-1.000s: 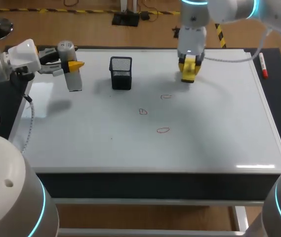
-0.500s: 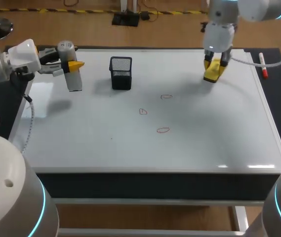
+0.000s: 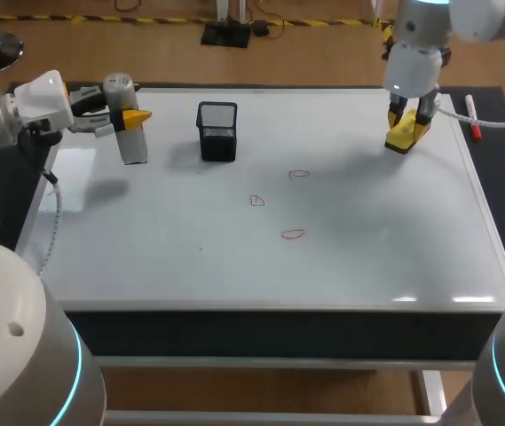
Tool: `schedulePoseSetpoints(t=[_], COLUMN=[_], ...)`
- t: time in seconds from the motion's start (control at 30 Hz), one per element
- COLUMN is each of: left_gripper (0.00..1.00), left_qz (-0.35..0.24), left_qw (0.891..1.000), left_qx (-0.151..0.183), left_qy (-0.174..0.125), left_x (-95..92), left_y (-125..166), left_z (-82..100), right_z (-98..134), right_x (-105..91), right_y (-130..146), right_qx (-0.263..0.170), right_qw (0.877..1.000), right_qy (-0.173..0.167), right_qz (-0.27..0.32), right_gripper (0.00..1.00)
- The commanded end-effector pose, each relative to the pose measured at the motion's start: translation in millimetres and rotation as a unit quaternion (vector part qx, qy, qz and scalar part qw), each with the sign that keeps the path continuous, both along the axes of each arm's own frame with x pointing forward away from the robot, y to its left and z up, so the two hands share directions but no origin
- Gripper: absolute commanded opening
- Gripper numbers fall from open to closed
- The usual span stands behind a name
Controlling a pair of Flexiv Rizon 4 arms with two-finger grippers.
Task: Pick up the inspection probe, press it on each red-marked spot on the whiteboard one by one, put down the probe, pick up the eraser, and wipe off all the red marks.
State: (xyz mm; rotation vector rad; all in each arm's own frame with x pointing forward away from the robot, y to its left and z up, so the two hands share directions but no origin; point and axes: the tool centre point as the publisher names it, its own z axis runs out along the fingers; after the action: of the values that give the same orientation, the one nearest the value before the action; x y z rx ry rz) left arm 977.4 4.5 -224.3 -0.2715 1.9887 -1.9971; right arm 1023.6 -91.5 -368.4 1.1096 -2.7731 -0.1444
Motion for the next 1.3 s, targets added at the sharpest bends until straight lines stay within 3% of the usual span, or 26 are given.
schedulePoseSetpoints(t=[0.03, 0.53, 1.03, 1.17, 1.3], left_gripper=[0.00, 0.00, 0.00, 0.00, 0.00], left_qz=[-0.001, -0.001, -0.076, -0.093, -0.114], left_qw=[1.000, 1.000, 0.997, 0.996, 0.993], left_qx=[-0.002, -0.002, -0.011, -0.005, -0.008], left_qy=[-0.002, -0.002, -0.032, -0.017, -0.021], left_x=[0.7, 0.7, -60.9, -66.9, -72.5], left_y=[0.2, 0.2, -90.8, -120.6, -151.1], left_z=[-0.5, -0.5, -3.7, -5.9, -7.1], right_z=[4.4, 4.4, 4.4, 4.4, 4.4], right_x=[-2.3, -2.3, -2.3, -2.3, -2.3], right_y=[-2.0, -2.0, -2.0, -2.0, -2.0], right_qx=[-0.002, -0.002, -0.002, -0.002, -0.002], right_qw=[1.000, 1.000, 1.000, 1.000, 1.000], right_qy=[-0.001, -0.001, -0.001, -0.001, -0.001], right_qz=[0.001, 0.001, 0.001, 0.001, 0.001], right_gripper=[0.00, 0.00, 0.00, 0.00, 0.00])
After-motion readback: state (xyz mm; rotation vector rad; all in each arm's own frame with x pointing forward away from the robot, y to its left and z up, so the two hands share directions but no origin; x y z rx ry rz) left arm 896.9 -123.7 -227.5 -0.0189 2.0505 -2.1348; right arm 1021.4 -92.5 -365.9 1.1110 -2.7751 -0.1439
